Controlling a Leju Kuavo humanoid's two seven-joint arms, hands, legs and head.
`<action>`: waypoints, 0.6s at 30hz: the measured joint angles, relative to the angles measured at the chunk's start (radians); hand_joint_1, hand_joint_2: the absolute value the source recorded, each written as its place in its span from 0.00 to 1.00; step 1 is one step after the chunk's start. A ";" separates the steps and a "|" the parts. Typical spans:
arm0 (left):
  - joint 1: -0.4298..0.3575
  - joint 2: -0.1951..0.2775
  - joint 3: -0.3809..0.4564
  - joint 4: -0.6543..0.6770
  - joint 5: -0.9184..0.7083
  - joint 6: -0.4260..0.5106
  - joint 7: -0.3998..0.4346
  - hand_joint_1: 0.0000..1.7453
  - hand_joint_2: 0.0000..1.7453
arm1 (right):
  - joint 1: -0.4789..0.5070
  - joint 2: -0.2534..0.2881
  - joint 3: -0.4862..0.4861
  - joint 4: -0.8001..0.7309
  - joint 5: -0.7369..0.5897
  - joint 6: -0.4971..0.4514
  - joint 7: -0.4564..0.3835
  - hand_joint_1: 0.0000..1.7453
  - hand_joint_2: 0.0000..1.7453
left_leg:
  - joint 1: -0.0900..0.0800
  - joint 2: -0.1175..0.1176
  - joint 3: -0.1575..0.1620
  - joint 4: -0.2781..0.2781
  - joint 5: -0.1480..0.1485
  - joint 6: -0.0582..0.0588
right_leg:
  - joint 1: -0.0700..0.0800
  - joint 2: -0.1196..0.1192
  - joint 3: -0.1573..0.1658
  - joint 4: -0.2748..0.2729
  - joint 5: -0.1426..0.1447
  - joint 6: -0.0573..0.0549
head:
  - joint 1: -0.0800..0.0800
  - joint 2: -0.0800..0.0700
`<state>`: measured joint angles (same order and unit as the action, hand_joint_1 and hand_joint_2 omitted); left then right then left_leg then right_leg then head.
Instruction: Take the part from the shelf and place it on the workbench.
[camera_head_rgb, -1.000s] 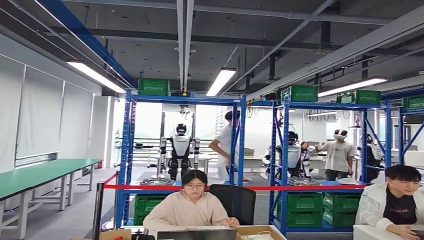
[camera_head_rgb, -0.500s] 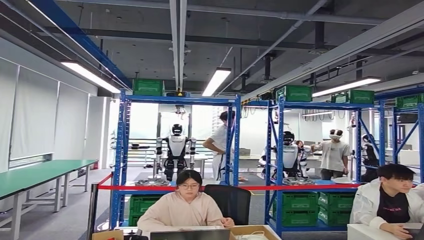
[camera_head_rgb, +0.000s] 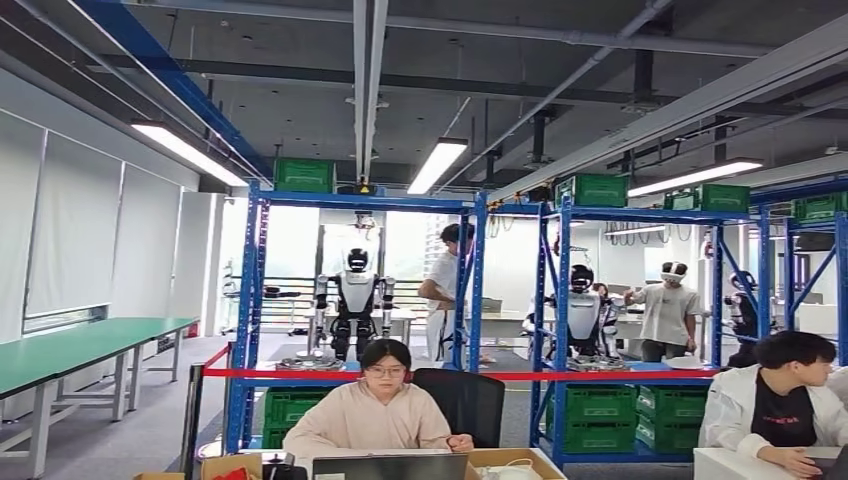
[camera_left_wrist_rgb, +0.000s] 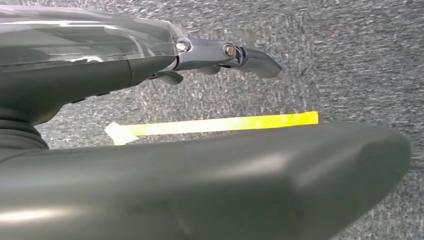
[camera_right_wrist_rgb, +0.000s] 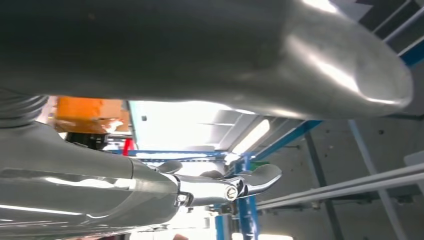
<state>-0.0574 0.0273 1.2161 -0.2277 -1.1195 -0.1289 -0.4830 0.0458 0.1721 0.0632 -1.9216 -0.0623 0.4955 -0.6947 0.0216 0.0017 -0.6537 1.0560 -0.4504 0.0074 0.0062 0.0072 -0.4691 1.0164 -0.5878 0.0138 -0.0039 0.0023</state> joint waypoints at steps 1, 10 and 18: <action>0.001 -0.001 0.001 0.000 0.000 0.000 0.000 0.00 0.00 | 0.005 0.000 0.000 0.000 0.006 0.001 0.001 0.00 0.00 | 0.002 0.000 -0.001 -0.003 0.007 -0.006 | 0.005 0.000 0.012 -0.024 0.004 -0.004 | 0.000 0.000; 0.008 -0.016 0.021 0.000 0.007 -0.001 -0.001 0.00 0.00 | 0.073 -0.020 -0.001 0.106 0.032 -0.018 0.035 0.00 0.00 | 0.005 -0.001 -0.038 0.235 -0.175 -0.029 | 0.012 -0.014 -0.060 -0.048 0.094 -0.047 | 0.000 0.000; 0.009 -0.021 0.044 0.000 0.018 0.003 -0.001 0.00 0.00 | 0.131 -0.050 -0.011 0.239 0.004 -0.027 0.061 0.00 0.00 | -0.001 -0.002 0.179 -0.044 -0.119 -0.013 | 0.013 -0.013 -0.157 0.011 0.137 -0.012 | 0.000 0.000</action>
<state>-0.0480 0.0066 1.2597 -0.2277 -1.1013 -0.1261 -0.4836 0.1765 0.1220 0.0527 -1.6825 -0.0582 0.4687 -0.6334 0.0202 -0.0005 -0.4750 1.0116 -0.5698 -0.0058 0.0191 -0.0054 -0.6257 1.0271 -0.4504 0.0015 -0.0037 0.0023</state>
